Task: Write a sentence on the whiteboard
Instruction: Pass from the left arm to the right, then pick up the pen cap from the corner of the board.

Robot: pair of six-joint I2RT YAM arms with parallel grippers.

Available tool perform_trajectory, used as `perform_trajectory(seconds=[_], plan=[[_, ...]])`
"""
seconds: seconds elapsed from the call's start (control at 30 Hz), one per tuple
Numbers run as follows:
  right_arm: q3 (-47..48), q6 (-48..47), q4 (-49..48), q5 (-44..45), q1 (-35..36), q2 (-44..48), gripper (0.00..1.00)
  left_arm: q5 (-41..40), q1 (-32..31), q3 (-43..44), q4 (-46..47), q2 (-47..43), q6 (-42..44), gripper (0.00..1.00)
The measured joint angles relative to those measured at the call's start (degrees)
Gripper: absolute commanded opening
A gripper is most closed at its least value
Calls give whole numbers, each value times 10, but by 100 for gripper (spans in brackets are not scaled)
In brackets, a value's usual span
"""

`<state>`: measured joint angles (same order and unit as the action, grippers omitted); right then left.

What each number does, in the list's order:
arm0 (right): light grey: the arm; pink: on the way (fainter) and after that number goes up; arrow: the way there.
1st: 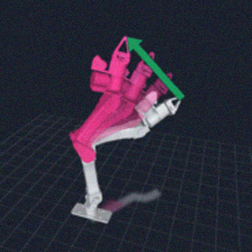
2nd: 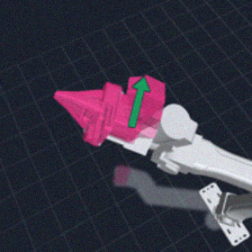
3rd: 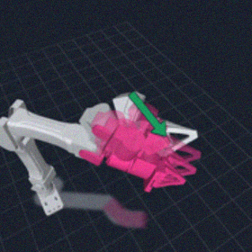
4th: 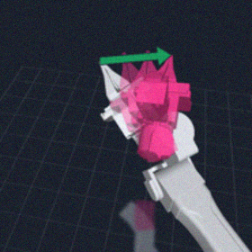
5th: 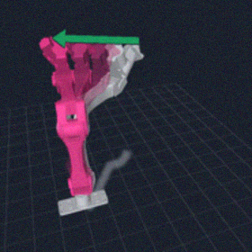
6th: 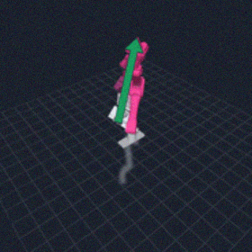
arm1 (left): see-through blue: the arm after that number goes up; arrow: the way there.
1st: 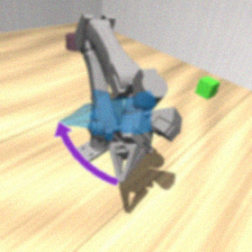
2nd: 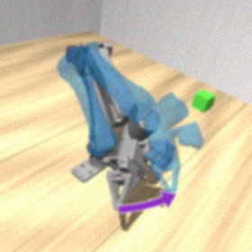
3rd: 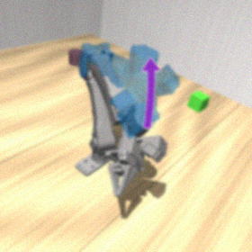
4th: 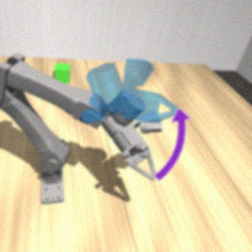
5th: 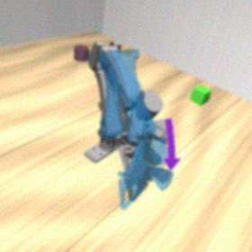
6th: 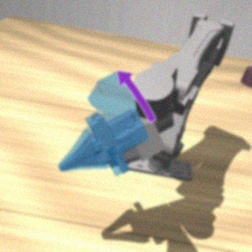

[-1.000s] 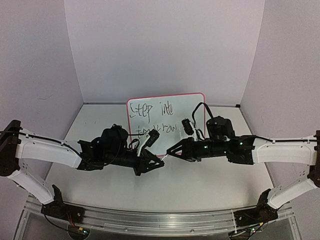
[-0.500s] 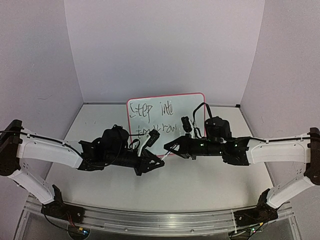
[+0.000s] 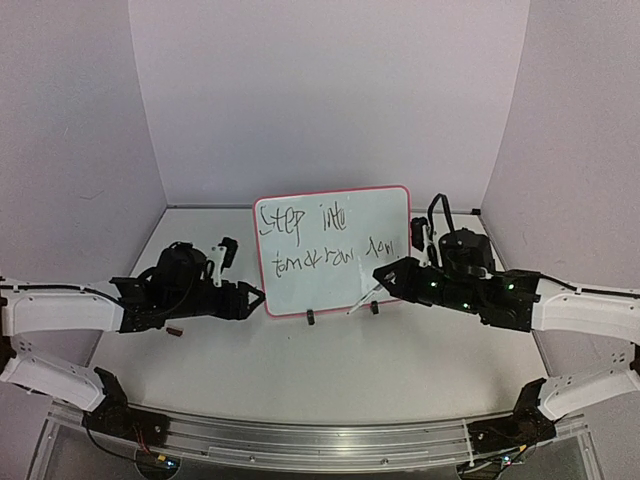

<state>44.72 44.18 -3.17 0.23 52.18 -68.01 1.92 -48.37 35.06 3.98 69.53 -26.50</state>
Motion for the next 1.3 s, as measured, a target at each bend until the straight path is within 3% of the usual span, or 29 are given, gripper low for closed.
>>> perform_trajectory(seconds=[0.27,0.5,0.73,1.07,1.3], plan=[[8,-36,70,59,-7,4,0,-63,176,-34,-155,-50,-145,66],[8,-43,81,70,-7,4,0,-100,259,-41,-262,-46,-231,55],[4,-43,84,79,-7,4,0,-116,283,-41,-307,-6,-278,48],[2,-43,86,79,-7,4,0,-109,291,-37,-283,71,-292,33],[2,-43,86,79,-7,4,0,-112,292,-35,-270,79,-286,14]])
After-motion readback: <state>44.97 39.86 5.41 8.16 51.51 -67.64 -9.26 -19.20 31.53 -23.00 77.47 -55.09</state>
